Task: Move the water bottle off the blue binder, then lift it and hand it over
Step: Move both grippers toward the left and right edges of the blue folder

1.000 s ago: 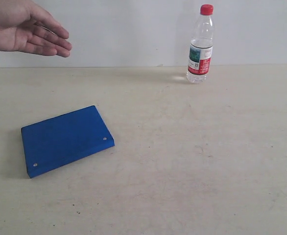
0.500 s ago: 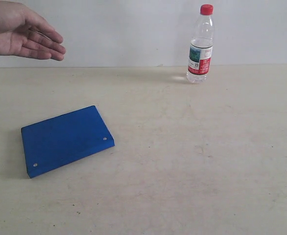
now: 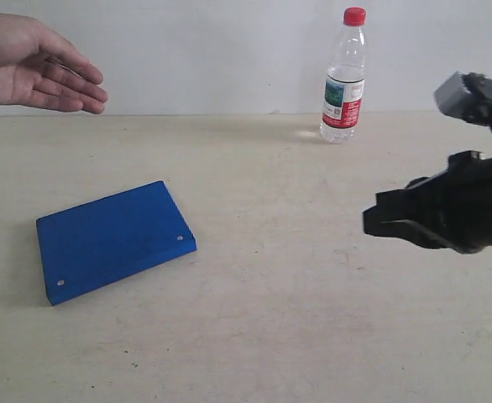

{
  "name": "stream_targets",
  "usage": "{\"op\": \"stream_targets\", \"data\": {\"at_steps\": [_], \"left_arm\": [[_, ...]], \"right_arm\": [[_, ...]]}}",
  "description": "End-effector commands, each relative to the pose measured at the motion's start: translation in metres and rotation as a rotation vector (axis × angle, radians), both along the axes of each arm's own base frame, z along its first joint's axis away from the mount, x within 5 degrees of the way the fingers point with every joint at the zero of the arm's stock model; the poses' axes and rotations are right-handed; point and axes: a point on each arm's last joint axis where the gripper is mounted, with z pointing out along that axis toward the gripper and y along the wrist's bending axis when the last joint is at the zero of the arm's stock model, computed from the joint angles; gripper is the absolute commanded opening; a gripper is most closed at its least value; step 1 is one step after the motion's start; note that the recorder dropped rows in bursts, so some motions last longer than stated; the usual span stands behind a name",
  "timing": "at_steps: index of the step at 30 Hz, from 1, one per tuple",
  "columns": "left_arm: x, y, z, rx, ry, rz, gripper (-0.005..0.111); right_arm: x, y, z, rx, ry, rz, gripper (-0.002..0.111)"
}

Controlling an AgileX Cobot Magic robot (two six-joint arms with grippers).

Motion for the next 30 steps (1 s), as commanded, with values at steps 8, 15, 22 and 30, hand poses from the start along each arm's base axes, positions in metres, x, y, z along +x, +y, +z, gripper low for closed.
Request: {"op": "stream_targets", "data": {"at_steps": [8, 15, 22, 30], "left_arm": [[0.009, -0.010, 0.029, 0.293, -0.038, -0.202, 0.004], [0.062, -0.003, 0.047, 0.377, 0.057, -0.254, 0.004], [0.133, -0.006, 0.008, 0.253, 0.280, -0.430, 0.057], [0.194, -0.011, -0.009, 0.115, 0.337, -0.570, 0.060]], "right_arm": [[0.037, 0.038, -0.036, 0.264, 0.178, 0.287, 0.054], [0.045, 0.040, -0.041, 0.282, 0.091, 0.296, 0.056], [0.064, 0.049, -0.030, 0.206, 0.000, 0.246, 0.056], [0.106, 0.086, -0.024, 0.114, -0.050, 0.213, 0.056]]}}
